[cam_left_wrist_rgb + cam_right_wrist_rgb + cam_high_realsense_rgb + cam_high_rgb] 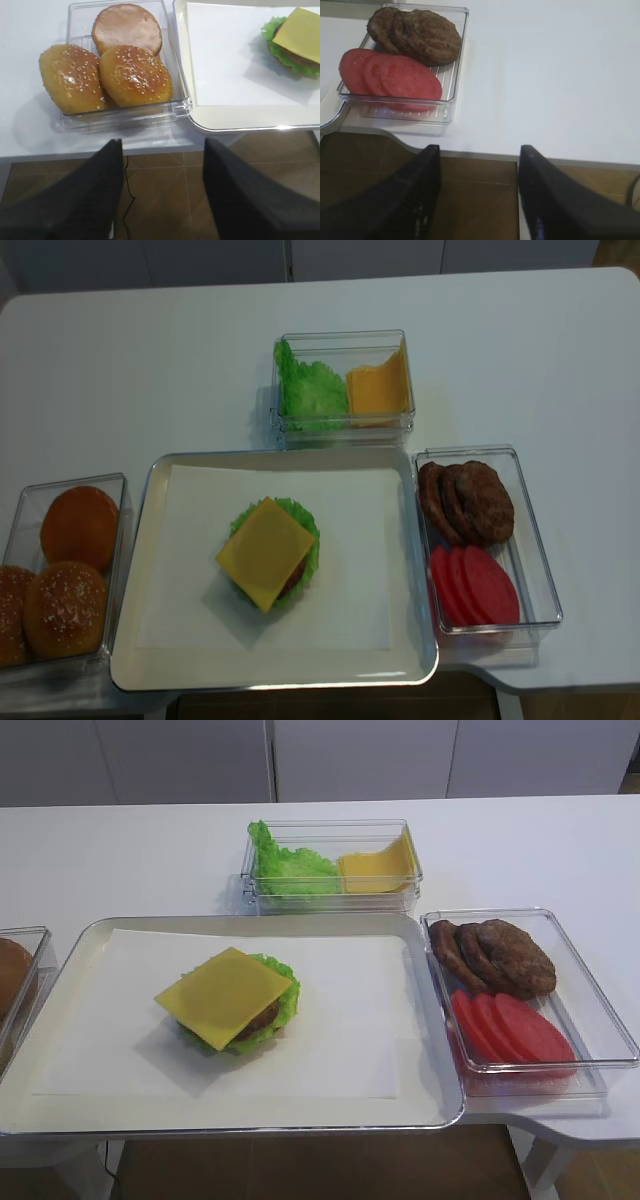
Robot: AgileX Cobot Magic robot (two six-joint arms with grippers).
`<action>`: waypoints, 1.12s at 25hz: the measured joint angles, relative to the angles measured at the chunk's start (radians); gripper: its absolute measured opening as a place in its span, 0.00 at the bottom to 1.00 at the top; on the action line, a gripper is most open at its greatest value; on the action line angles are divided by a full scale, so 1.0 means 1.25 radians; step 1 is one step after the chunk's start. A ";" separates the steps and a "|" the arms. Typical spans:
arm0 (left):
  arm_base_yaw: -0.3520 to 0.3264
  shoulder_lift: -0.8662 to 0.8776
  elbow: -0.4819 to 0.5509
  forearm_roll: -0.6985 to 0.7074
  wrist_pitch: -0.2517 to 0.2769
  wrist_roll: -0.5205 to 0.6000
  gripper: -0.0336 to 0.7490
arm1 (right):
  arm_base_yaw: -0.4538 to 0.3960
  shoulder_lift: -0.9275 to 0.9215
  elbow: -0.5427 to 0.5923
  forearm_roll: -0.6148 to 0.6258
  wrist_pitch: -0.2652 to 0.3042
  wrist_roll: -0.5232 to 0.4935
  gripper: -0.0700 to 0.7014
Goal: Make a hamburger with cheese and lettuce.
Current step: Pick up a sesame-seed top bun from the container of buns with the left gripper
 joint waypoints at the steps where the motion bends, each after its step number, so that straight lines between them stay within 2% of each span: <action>1: 0.000 0.000 0.000 0.000 0.000 0.000 0.53 | 0.000 0.000 0.000 0.000 0.000 0.000 0.58; 16: 0.001 0.000 0.000 0.000 0.000 0.000 0.53 | 0.000 0.000 0.000 0.000 0.000 0.000 0.57; 25: 0.003 0.000 0.000 0.000 0.000 0.000 0.53 | 0.000 0.000 0.000 0.000 0.000 0.000 0.46; 28: 0.003 0.000 0.000 0.000 0.000 0.000 0.58 | 0.000 0.000 0.000 0.000 0.000 0.000 0.42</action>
